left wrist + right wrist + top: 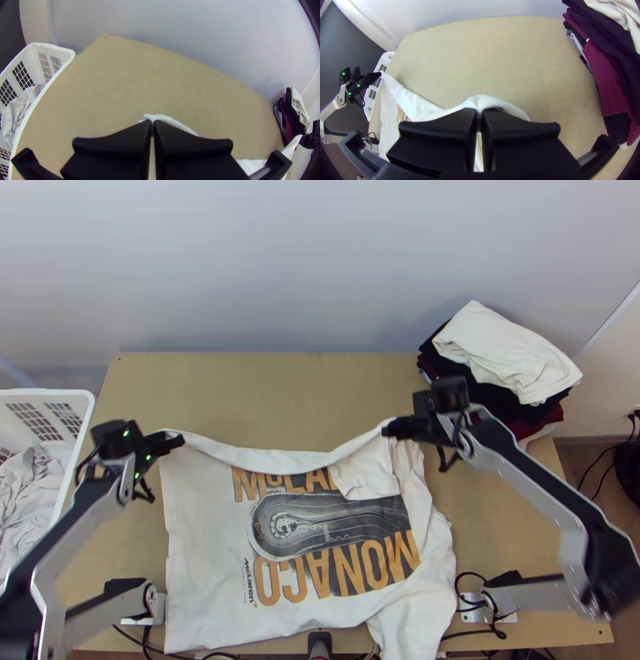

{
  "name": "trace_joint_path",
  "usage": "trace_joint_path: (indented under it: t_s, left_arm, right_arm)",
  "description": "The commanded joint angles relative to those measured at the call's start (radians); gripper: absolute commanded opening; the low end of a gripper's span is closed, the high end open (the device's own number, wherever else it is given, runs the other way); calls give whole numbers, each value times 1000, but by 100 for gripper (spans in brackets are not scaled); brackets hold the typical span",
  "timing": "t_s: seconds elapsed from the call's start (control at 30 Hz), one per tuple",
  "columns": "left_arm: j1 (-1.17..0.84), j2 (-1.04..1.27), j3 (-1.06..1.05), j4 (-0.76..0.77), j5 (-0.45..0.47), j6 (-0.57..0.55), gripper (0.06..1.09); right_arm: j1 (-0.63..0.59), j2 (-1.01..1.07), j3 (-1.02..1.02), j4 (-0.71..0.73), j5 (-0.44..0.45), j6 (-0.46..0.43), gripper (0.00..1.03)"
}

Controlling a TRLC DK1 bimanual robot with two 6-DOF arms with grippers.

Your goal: Fold the t-shirt

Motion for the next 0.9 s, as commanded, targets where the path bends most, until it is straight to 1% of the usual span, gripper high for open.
trace_joint_path:
  t_s: [0.0,0.13,0.37,0.57,0.7,0.8,0.87]
  left_arm:
    - [27,152,125,50,6,16,9]
    - [57,322,255,49,6,11,9]
    - [59,499,453,6,6,10,9]
    - [60,641,622,-48,6,2,9]
    - [57,706,719,-83,6,1,9]
    - [65,755,817,-165,6,-16,9]
    - [73,782,889,-244,6,-36,9]
  right_arm:
    - [-24,112,102,19,-7,3,3]
    - [-59,208,186,19,-7,-1,3]
    - [-112,360,383,-24,-7,0,3]
    - [-146,570,686,-182,-7,14,3]
    - [-154,675,851,-248,-5,32,3]
    - [-157,747,970,-313,-4,54,3]
    - [-159,790,1050,-362,-4,57,3]
